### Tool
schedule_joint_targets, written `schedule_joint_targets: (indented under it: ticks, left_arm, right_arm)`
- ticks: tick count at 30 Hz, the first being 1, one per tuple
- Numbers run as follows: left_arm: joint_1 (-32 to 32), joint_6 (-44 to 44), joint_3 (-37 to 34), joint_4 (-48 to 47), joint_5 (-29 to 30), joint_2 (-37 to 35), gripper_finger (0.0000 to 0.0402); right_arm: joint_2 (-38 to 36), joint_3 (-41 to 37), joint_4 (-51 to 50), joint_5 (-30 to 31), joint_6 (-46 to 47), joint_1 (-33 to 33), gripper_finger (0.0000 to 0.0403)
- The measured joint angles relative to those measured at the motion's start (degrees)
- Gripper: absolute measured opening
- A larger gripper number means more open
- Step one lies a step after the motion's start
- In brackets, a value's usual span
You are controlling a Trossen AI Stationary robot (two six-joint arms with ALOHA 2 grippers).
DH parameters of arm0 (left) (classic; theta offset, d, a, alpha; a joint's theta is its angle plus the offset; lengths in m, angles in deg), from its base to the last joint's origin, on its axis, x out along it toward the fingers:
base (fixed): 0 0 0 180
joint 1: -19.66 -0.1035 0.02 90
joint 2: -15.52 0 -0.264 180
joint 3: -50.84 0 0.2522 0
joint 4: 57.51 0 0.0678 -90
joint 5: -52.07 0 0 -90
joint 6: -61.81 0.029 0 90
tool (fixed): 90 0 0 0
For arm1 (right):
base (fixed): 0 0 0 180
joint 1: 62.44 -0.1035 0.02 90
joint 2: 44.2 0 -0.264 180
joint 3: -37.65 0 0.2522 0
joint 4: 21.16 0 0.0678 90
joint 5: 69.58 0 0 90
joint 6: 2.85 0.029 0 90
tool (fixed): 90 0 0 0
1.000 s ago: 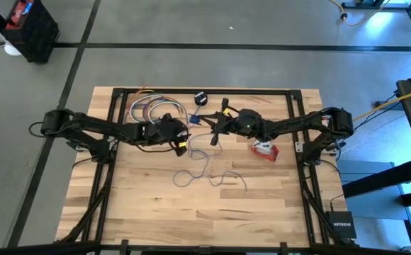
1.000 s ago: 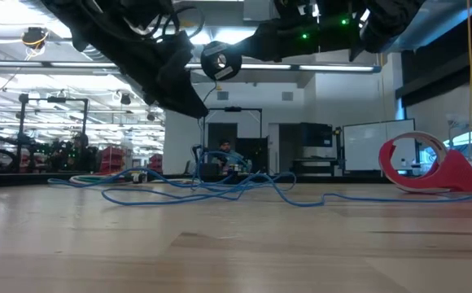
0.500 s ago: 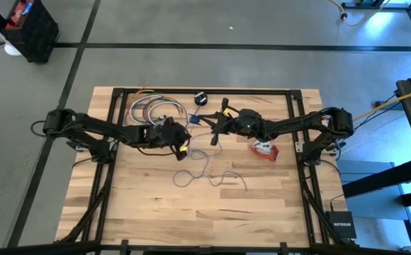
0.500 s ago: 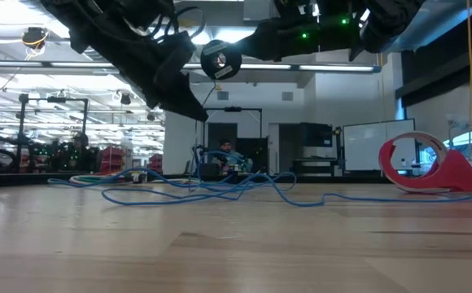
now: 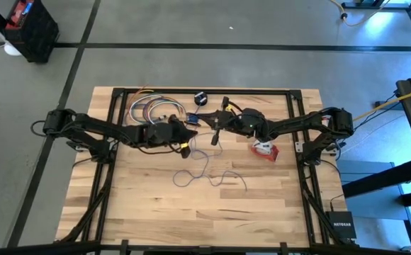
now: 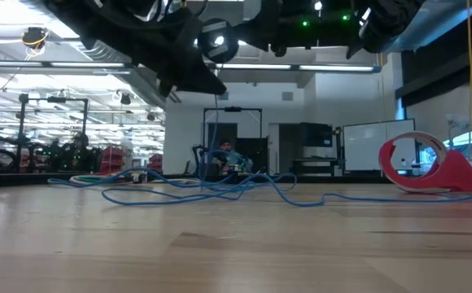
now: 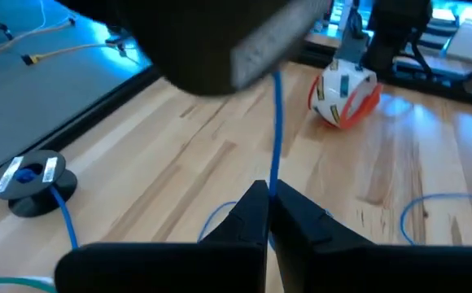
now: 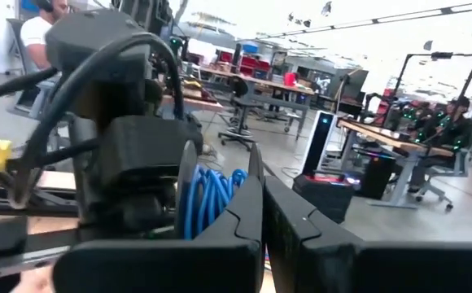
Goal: Coil cords
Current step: Coil the blue wire onto the spool
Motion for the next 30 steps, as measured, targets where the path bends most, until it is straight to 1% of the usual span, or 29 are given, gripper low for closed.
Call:
schedule_joint_targets:
  ticks: [7, 11, 14, 17, 19, 22, 27, 30]
  left_arm:
    - [1.7, 0.5, 1.8, 2.8, -1.2, 0.0, 0.0]
    - [2.4, 1.9, 3.6, 3.2, -1.2, 0.0, 0.0]
    - [2.9, 3.3, 5.4, 3.1, -1.2, 0.0, 0.0]
    - [4.0, 5.1, 7.2, 2.9, -1.1, -0.1, 0.0]
    - [4.9, 6.0, 8.5, 1.5, -1.1, -0.3, 0.0]
    - [5.7, 7.2, 10.2, -3.1, -0.5, -2.1, 0.0]
    - [6.5, 9.6, 12.4, -11.1, 5.5, -7.0, 0.0]
    - [6.3, 10.3, 12.5, -14.6, 6.7, -10.4, 0.0]
  right_arm:
    - [0.0, 0.0, 0.2, 4.4, -2.0, 0.1, 0.0005]
    - [0.1, 0.0, 3.1, 4.9, -2.3, 0.1, 0.0005]
    - [0.1, 0.0, 2.3, 5.4, -3.3, 0.1, 0.0005]
    - [0.1, 0.0, 0.2, 7.6, -5.8, 0.1, 0.0005]
    - [0.1, 0.0, -0.9, 8.7, -7.8, 0.1, 0.0005]
    - [0.1, 0.0, -2.2, 9.0, -9.3, 0.0, 0.0005]
    - [0.1, 0.0, -3.9, 8.8, -10.7, 0.0, 0.0005]
    - [0.1, 0.0, -3.9, 7.7, -10.8, 0.0, 0.0005]
